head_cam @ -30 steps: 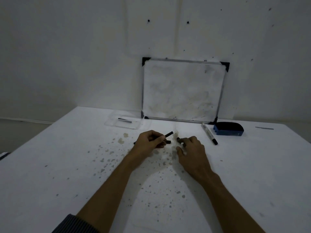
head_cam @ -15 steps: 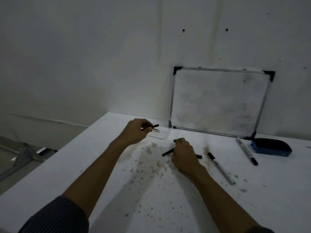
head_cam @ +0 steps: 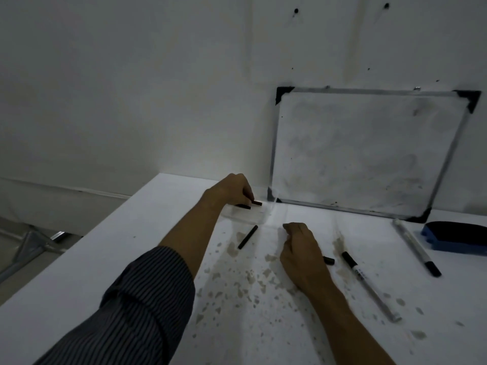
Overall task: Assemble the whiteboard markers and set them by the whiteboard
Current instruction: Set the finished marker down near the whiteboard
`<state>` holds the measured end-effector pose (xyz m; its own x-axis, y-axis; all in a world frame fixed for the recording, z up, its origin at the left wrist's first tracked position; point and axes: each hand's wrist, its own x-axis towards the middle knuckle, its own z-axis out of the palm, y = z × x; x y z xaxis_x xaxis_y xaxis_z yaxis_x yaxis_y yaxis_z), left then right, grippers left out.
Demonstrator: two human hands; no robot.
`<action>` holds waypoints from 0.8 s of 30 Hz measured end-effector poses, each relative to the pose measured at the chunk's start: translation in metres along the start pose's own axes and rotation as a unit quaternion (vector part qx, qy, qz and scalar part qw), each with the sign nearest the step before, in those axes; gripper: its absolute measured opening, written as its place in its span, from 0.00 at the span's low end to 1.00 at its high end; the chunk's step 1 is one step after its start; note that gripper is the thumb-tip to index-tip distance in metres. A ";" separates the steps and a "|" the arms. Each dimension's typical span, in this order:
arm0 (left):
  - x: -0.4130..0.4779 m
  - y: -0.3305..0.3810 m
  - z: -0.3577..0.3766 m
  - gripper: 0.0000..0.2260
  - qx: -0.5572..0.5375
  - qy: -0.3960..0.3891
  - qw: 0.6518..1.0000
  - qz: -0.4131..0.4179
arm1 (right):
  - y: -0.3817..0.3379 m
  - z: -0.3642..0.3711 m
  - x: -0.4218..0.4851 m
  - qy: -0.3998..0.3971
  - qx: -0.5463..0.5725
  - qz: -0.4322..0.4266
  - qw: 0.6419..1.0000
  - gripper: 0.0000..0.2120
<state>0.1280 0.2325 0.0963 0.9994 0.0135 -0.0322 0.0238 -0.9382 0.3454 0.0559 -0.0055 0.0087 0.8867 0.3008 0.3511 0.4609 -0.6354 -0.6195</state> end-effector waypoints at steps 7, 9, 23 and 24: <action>0.003 0.000 0.006 0.16 0.002 0.012 1.000 -0.022 | 0.002 0.002 -0.001 0.001 0.005 -0.013 1.000 0.18; -0.003 0.002 0.000 0.15 0.001 0.028 0.999 -0.016 | 0.001 0.002 -0.002 -0.002 0.007 -0.013 1.000 0.18; -0.141 0.094 0.062 0.11 -0.139 0.170 0.972 0.081 | -0.011 -0.066 -0.050 0.052 0.266 0.029 0.962 0.18; -0.145 0.102 0.073 0.11 -0.139 0.160 0.973 0.090 | -0.005 -0.075 -0.056 0.061 0.277 0.053 0.958 0.17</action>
<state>-0.0163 0.1096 0.0682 0.9437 0.0058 0.3307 -0.1915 -0.8057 0.5606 0.0013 -0.0723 0.0450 0.9339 0.1489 0.3250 0.3482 -0.1729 -0.9213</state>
